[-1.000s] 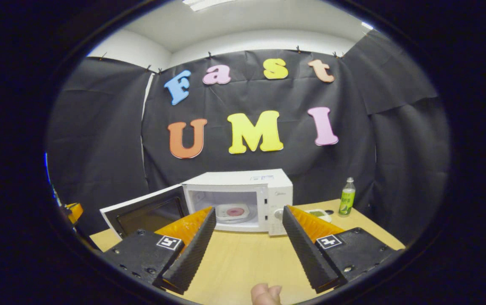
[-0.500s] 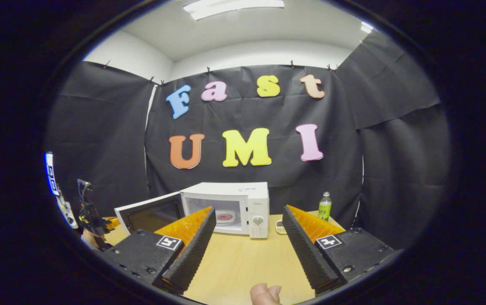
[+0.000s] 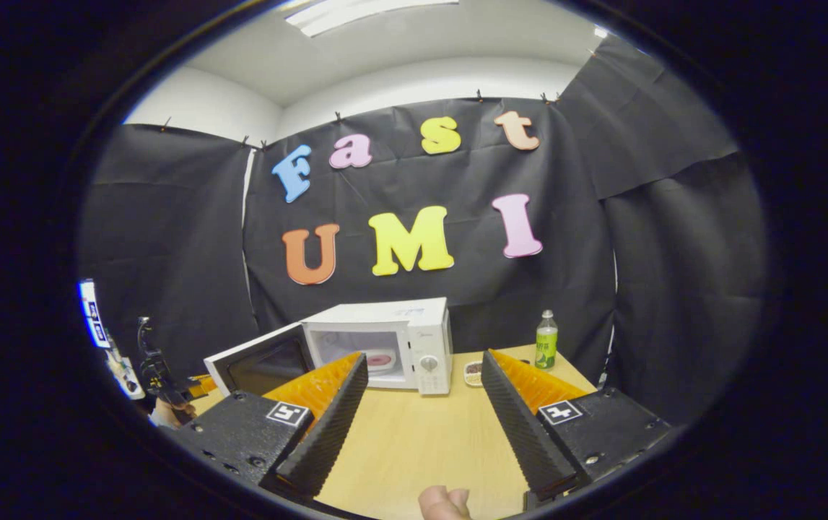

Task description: Open the microwave oven with the left hand, put the food in, and close the microwave oven.

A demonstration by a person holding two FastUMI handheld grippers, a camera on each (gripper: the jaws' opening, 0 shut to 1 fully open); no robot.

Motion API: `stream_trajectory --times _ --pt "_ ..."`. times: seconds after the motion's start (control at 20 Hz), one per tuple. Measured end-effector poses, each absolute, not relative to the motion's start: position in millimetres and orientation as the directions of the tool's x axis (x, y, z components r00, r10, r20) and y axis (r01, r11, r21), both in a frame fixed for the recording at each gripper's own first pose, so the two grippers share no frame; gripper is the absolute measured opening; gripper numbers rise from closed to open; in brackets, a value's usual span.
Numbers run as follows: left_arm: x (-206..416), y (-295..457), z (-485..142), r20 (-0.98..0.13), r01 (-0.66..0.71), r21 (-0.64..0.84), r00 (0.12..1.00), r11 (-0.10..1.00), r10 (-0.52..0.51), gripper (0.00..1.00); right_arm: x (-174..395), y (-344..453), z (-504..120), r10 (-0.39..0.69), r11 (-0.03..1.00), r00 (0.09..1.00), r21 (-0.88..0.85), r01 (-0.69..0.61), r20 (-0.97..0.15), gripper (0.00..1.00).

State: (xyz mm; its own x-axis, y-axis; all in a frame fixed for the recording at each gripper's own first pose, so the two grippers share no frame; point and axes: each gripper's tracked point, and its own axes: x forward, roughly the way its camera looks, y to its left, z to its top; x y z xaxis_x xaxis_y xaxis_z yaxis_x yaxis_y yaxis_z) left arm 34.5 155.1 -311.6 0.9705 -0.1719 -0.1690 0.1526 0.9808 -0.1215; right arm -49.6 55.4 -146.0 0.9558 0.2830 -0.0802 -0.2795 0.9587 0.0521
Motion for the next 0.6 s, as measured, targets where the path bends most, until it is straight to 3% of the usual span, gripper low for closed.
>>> stream_trajectory --times 0.05,0.1,0.15,0.2,0.3,0.35,0.4,0.6 --pt "35.7 143.4 -310.1 -0.165 0.188 -0.114 0.965 0.975 -0.205 0.0 -49.5 51.0 -147.6 0.276 0.961 0.957 0.055 -0.272 -0.095 0.91" --pt "37.2 132.7 -308.3 -0.163 0.219 -0.104 0.958 0.97 -0.234 0.0 -50.3 48.2 -147.4 0.273 0.962 0.957 0.048 -0.269 -0.101 0.91" --pt "38.6 120.8 -306.7 -0.16 0.251 -0.094 0.951 0.963 -0.264 0.0 -50.1 46.1 -142.5 0.272 0.962 0.958 0.038 -0.269 -0.091 1.0" --pt "38.9 108.0 -304.5 -0.152 0.286 -0.084 0.943 0.955 -0.296 0.0 -50.7 43.8 -139.0 0.266 0.964 0.96 0.026 -0.265 -0.083 0.91" --pt "41.5 76.4 -304.3 -0.147 0.378 -0.078 0.911 0.922 -0.386 0.0 -52.2 40.6 -134.0 0.26 0.965 0.963 0.009 -0.26 -0.066 0.91" --pt "43.2 60.3 -305.1 -0.148 0.425 -0.08 0.89 0.902 -0.432 0.0 -52.4 39.6 -133.3 0.256 0.967 0.965 0.002 -0.257 -0.063 1.0" --pt "44.7 46.7 -306.6 -0.156 0.466 -0.077 0.868 0.882 -0.472 0.0 -53.1 38.0 -133.6 0.252 0.968 0.966 -0.005 -0.253 -0.062 0.91" --pt "70.5 -1.0 -306.3 -0.17 0.549 -0.072 0.816 0.833 -0.553 0.0 -52.6 32.4 -135.4 0.244 0.969 0.967 -0.01 -0.245 -0.067 0.91"
